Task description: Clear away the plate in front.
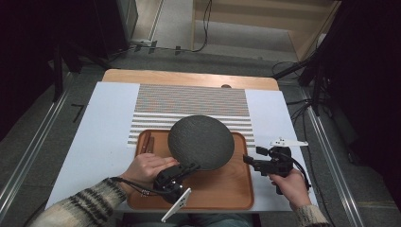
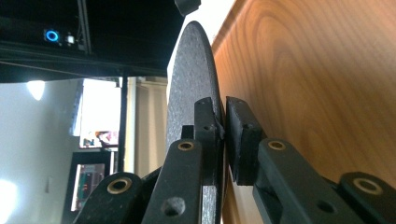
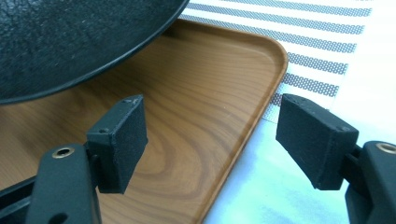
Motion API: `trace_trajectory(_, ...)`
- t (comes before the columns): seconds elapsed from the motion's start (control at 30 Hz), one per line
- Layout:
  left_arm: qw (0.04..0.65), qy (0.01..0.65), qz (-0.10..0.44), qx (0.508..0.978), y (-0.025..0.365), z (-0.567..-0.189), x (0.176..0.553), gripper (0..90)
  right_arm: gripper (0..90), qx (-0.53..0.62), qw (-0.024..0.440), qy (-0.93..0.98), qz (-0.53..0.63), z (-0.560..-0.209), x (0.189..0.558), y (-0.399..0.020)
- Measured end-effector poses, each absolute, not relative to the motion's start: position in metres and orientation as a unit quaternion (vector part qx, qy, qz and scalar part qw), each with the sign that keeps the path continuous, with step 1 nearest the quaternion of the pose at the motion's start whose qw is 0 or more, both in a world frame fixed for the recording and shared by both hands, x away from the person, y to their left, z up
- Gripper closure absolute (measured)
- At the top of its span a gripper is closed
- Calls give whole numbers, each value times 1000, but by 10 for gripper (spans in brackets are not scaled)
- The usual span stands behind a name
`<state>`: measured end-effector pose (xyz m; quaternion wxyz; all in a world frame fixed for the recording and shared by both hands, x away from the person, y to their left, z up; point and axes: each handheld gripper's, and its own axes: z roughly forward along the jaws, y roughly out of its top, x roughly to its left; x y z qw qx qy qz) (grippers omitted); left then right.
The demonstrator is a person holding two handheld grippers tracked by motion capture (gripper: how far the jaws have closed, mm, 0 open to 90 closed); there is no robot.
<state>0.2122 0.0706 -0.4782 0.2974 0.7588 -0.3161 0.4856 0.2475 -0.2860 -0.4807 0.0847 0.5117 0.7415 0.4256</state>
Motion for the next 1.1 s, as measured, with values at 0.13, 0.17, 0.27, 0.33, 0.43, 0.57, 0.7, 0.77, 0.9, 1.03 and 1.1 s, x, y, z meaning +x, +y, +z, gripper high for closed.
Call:
trace_trajectory(0.13,300,-316,480,761,74,-480,205,841,228,510,84,743,425,-480,250,-284)
trace_trajectory(0.17,301,-315,478,763,75,-481,203,841,228,510,83,743,426,-480,251,-283)
trace_trajectory(0.27,299,-318,472,766,79,-484,194,840,228,506,82,745,427,-480,253,-281)
trace_trajectory(0.33,294,-326,470,765,81,-485,189,837,228,504,81,746,428,-480,255,-280)
trace_trajectory(0.43,292,-332,472,762,82,-487,184,840,228,503,81,746,429,-479,257,-278)
trace_trajectory(0.57,294,-327,466,768,82,-489,184,839,228,501,77,747,430,-479,259,-277)
trace_trajectory(0.7,283,-328,457,777,82,-495,187,832,228,500,79,747,431,-479,260,-277)
trace_trajectory(0.77,282,-322,448,785,81,-497,189,829,228,501,78,747,431,-479,260,-277)
trace_trajectory(0.9,277,-330,437,789,79,-504,190,846,228,500,78,747,431,-479,259,-277)
trace_trajectory(1.03,281,-330,415,800,77,-505,191,848,228,502,78,748,428,-479,258,-277)
trace_trajectory(1.1,286,-331,414,799,76,-505,191,847,228,501,78,748,428,-479,258,-277)
